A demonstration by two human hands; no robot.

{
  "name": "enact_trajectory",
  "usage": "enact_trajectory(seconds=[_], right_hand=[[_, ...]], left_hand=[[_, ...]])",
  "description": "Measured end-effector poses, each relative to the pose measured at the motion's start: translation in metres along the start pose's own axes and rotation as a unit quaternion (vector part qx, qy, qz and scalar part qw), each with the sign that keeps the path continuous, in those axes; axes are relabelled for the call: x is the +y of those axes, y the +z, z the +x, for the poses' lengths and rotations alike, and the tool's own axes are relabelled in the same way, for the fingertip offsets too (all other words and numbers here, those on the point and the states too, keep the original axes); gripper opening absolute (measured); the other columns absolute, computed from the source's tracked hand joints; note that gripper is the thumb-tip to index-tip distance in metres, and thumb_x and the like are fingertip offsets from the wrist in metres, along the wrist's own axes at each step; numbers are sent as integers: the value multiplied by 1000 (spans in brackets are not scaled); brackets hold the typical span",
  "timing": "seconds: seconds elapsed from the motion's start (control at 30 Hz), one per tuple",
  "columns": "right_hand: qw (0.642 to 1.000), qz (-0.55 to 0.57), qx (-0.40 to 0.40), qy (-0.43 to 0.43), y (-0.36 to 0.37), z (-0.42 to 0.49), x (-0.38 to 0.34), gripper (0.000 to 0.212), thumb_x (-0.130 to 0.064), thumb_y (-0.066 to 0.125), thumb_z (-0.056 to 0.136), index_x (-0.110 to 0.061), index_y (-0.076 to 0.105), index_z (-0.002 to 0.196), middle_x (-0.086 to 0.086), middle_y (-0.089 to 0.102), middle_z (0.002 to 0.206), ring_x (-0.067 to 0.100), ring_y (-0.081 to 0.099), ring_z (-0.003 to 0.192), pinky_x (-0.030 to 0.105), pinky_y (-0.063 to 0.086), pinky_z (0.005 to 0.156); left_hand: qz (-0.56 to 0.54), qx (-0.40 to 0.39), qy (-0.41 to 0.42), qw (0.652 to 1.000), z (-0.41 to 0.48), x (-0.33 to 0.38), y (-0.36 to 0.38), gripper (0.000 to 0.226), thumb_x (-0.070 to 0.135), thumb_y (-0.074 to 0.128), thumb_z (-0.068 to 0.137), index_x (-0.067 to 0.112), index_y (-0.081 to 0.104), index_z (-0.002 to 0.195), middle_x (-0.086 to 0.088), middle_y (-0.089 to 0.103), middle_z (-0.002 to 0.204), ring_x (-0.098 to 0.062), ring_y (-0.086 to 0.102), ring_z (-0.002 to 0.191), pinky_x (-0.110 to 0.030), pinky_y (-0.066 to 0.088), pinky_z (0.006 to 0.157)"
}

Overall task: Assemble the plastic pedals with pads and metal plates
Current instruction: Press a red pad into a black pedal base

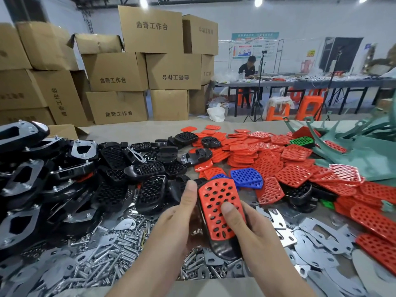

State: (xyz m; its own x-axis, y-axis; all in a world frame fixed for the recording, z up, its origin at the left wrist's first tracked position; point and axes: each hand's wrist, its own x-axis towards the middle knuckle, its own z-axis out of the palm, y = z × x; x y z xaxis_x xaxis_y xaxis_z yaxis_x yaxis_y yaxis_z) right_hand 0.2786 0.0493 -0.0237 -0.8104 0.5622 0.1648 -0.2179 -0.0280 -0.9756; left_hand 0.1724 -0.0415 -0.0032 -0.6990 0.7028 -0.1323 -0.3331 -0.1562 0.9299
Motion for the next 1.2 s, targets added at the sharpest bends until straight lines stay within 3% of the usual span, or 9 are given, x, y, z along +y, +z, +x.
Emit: enact_trajectory(seconds=[0.13,0.23,0.37,0.63,0.73,0.87,1.0,1.1,1.2], right_hand=[[1000,10,-11,16,3,-1,-2,25,-55,68,88,-38,78,103,1,81,99,16,78,90,19,59,69],[999,22,-22,17,5,-1,-2,36,-61,73,82,-36,77,107,3,80,104,18,78,95,22,60,72],[999,19,-37,5,6,-2,-1,48,-69,75,73,-38,76,109,1,80,105,19,77,97,22,61,74],[1000,18,-7,-4,12,-3,2,23,-52,69,83,-42,77,102,0,81,99,16,78,91,19,59,70],[1000,29,6,5,10,-2,5,29,-52,68,78,-40,77,103,3,81,99,20,78,91,21,60,69],[998,55,21,12,9,0,7,43,-61,73,66,-39,78,102,4,80,101,22,78,93,23,60,69],[996,64,57,20,6,5,9,34,-52,74,73,-37,78,103,6,80,101,25,78,94,30,62,70],[996,56,71,17,2,4,10,31,-49,72,74,-38,78,103,5,80,99,23,78,91,30,62,70],[997,46,52,9,3,3,8,28,-45,70,78,-36,79,102,5,80,99,21,78,91,25,60,68]], left_hand=[[8,47,-16,999,1,4,-6,71,55,53,93,9,71,42,-9,68,52,-17,66,43,-34,52,55],[56,81,27,995,-2,2,-6,55,70,61,81,19,78,65,-7,76,72,-19,75,66,-40,56,75],[68,68,48,994,-10,-1,-6,52,65,53,86,23,79,66,-6,76,73,-17,72,65,-37,58,76],[47,76,21,996,-13,4,0,49,56,50,95,23,81,77,-6,78,81,-19,76,74,-41,57,81],[24,95,-5,995,-10,1,-1,53,56,58,92,10,79,81,-9,78,81,-24,76,75,-43,60,81],[77,62,26,995,-9,-2,-6,78,88,61,64,18,79,92,-2,79,91,-22,75,92,-50,53,96],[55,23,25,998,-8,-8,-7,100,95,67,45,16,76,105,-3,78,100,-23,75,96,-47,54,94],[69,-60,39,995,-9,-10,-5,67,81,67,64,25,81,96,-5,79,97,-20,76,91,-31,60,76],[77,-44,47,995,-12,-8,-2,41,67,63,68,32,81,81,-4,79,85,-15,77,80,-20,58,62]])
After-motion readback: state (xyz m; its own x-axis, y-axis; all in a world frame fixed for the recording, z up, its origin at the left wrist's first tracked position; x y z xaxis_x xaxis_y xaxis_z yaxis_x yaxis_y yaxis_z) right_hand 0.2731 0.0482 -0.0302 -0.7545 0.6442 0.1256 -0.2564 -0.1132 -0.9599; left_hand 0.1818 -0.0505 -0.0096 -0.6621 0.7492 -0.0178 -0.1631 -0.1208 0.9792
